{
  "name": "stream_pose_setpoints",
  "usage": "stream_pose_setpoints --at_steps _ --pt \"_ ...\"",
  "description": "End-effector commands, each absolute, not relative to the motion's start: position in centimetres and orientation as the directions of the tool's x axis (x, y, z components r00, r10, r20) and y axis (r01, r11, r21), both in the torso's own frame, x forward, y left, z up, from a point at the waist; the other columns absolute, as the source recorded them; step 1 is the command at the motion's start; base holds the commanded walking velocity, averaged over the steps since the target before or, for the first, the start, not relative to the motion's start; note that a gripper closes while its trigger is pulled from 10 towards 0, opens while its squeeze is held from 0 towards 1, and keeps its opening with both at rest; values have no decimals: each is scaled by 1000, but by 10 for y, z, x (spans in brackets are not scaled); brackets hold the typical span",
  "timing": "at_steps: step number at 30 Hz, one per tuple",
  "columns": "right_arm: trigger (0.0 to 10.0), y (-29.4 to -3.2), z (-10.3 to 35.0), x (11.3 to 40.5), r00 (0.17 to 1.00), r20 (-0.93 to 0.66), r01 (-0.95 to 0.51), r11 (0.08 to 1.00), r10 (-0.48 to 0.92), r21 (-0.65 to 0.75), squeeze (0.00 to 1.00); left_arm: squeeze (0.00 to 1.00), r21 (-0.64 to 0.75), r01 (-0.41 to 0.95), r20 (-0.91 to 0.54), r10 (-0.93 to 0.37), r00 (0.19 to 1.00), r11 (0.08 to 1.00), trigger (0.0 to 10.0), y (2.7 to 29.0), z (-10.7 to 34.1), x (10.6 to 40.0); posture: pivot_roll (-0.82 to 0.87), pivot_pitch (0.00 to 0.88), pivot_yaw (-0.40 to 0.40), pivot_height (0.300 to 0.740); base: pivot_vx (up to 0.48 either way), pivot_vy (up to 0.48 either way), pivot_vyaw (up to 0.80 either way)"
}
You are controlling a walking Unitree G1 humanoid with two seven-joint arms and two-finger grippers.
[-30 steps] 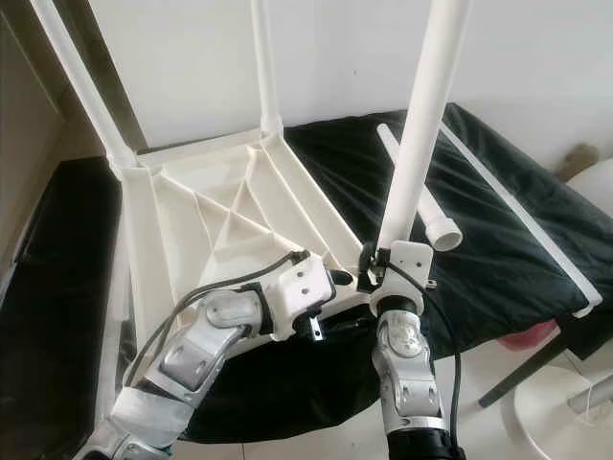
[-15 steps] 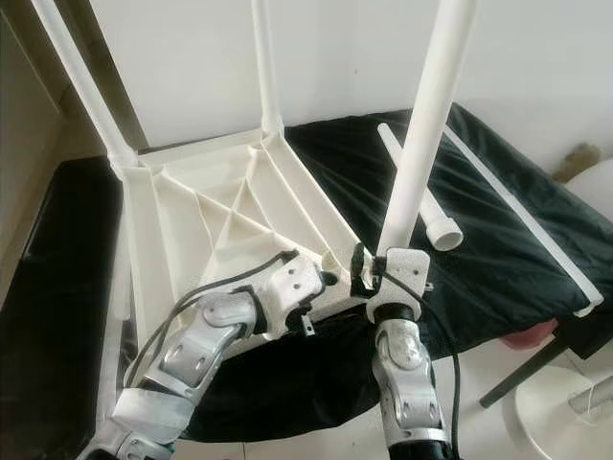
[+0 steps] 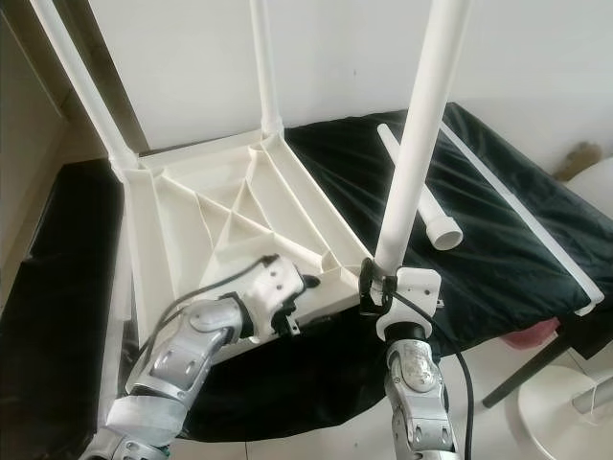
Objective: Building children table
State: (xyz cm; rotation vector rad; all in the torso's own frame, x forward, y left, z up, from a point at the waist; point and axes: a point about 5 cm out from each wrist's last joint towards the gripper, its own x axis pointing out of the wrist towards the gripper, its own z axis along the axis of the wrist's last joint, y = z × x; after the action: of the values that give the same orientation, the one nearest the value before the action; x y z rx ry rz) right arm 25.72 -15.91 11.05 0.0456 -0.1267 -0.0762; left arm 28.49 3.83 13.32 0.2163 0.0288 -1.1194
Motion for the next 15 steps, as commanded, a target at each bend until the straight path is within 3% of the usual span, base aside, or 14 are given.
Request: stream_pose_setpoints --at_steps 1,6,15 --pt "10000 -157 107 254 992 112 53 997 -60 61 0 0 149 780 -69 -780 622 608 10000 49 135 291 -91 0 59 740 0 0 0" --pt "10000 -155 105 248 993 116 -11 998 3 68 0 0 35 849 -25 -848 529 528 10000 51 131 272 -86 0 61 740 0 0 0" --pt "10000 -160 110 243 989 134 -79 995 71 56 0 0 -21 903 -5 -903 429 429 10000 51 134 258 -86 0 65 740 0 0 0"
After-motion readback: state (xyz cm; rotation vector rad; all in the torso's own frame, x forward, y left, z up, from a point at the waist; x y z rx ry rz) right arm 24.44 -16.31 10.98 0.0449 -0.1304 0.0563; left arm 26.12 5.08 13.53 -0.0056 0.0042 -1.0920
